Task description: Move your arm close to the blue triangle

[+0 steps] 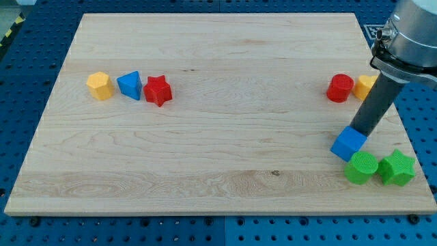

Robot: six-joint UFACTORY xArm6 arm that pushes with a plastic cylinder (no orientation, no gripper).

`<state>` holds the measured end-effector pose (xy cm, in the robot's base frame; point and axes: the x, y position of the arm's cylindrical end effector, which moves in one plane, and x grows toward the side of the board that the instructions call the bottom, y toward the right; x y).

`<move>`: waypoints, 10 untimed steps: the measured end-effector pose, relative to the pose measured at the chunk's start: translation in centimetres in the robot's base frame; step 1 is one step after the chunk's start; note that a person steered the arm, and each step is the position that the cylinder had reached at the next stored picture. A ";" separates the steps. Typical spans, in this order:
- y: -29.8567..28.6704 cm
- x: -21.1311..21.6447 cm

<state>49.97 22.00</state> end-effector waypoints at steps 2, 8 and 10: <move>-0.8 0.0; -6.5 -2.5; -14.4 -10.7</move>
<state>39.25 7.63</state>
